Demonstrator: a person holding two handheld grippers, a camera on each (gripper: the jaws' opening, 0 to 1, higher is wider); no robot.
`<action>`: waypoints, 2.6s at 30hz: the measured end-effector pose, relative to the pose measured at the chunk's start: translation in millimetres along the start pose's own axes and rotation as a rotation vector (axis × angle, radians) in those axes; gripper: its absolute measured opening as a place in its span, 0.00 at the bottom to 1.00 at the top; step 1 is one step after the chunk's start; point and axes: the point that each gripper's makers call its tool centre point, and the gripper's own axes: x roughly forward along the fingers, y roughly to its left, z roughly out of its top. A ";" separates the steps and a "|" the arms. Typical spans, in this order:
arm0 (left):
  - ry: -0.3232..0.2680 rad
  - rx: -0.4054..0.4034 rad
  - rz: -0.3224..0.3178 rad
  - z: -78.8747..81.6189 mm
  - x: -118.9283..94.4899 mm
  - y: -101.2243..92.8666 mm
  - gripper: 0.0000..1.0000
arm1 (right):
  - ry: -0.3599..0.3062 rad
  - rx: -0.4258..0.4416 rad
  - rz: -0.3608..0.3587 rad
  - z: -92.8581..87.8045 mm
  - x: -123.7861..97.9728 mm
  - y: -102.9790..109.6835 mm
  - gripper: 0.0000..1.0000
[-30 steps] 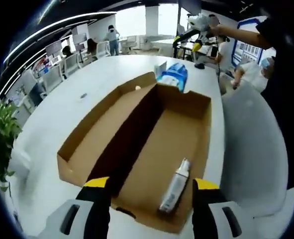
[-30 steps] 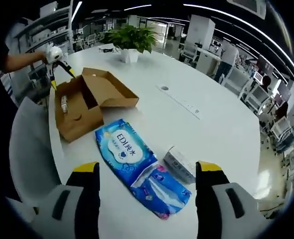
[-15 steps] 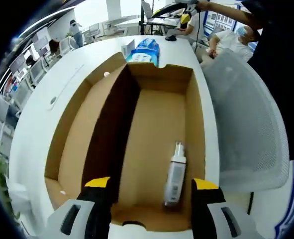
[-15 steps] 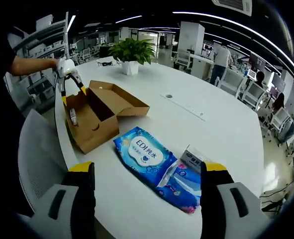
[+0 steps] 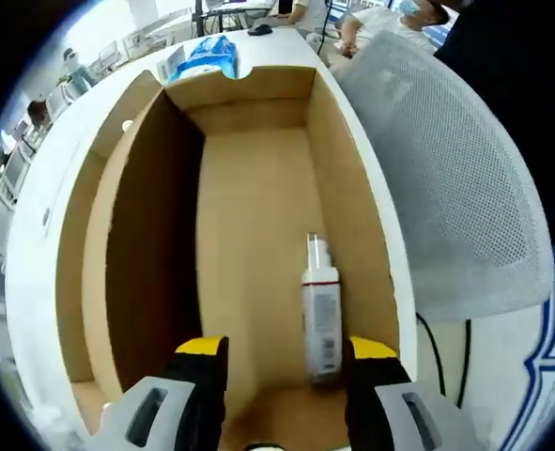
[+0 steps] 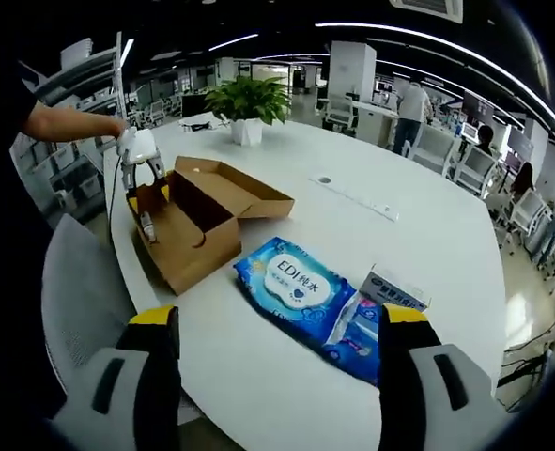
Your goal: Operate the shoe box by opening the lid, removing the specified soft item, and placing it in the target area until the item is outside and the box remains undamaged.
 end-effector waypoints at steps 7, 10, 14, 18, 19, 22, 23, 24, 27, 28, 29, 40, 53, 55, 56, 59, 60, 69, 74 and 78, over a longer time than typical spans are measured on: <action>0.021 0.036 -0.039 -0.9 13.7 -8.3 0.42 | -0.019 0.017 0.002 1.4 1.5 7.7 0.81; 0.033 0.012 -0.025 -4.6 22.4 -6.1 0.39 | -0.026 0.024 0.005 2.5 3.6 11.0 0.81; 0.034 0.007 -0.015 -5.5 28.7 -9.8 0.32 | -0.033 0.031 0.015 3.3 9.0 16.8 0.79; 0.032 0.022 0.023 -5.9 30.9 -6.9 0.26 | -0.036 0.028 0.039 4.7 15.1 26.1 0.78; 0.031 0.020 0.030 -6.4 31.7 -6.5 0.26 | -0.037 0.029 0.041 5.2 16.0 27.0 0.78; 0.030 0.025 0.040 -6.3 32.4 -7.6 0.22 | -0.044 0.032 0.045 7.6 17.9 29.8 0.78; 0.026 0.027 0.049 -5.4 31.4 -7.3 0.21 | -0.053 0.035 0.047 9.9 18.5 33.0 0.78; 0.026 0.029 0.051 -5.1 30.7 -7.5 0.21 | -0.061 0.039 0.049 11.6 19.2 34.9 0.77; 0.019 0.025 0.068 -6.0 29.8 -4.4 0.20 | -0.083 0.054 0.057 17.0 21.7 42.9 0.76; 0.015 0.010 0.075 -5.4 28.7 -3.7 0.20 | -0.089 0.056 0.061 18.2 23.6 46.3 0.76; 0.007 -0.008 0.081 -4.7 27.3 -3.4 0.20 | -0.093 0.058 0.064 19.3 25.8 50.4 0.76; -0.046 -0.071 0.152 4.4 14.3 4.6 0.19 | -0.118 0.080 0.106 24.9 40.4 75.7 0.73; -0.227 -0.182 0.238 38.9 -11.4 15.9 0.19 | -0.145 0.089 0.151 36.2 55.3 96.1 0.69; -0.257 -0.198 0.248 45.2 -16.0 16.4 0.19 | -0.152 0.092 0.154 38.5 57.2 96.7 0.69; -0.265 -0.200 0.252 47.0 -17.0 16.5 0.19 | -0.156 0.094 0.158 40.0 58.4 97.2 0.69; -0.300 -0.211 0.270 55.9 -24.2 16.4 0.19 | -0.168 0.090 0.165 43.7 60.5 99.4 0.68; -0.311 -0.214 0.277 58.6 -26.1 16.6 0.19 | -0.171 0.089 0.166 44.6 61.2 100.0 0.68; -0.453 -0.277 0.312 88.0 -44.8 13.5 0.19 | -0.227 0.093 0.206 56.9 65.7 110.3 0.63; -0.534 -0.304 0.316 105.7 -52.0 7.9 0.19 | -0.244 0.097 0.226 62.5 68.7 116.4 0.57; -0.586 -0.318 0.317 118.0 -55.3 3.0 0.19 | -0.258 0.098 0.244 66.6 72.0 121.7 0.56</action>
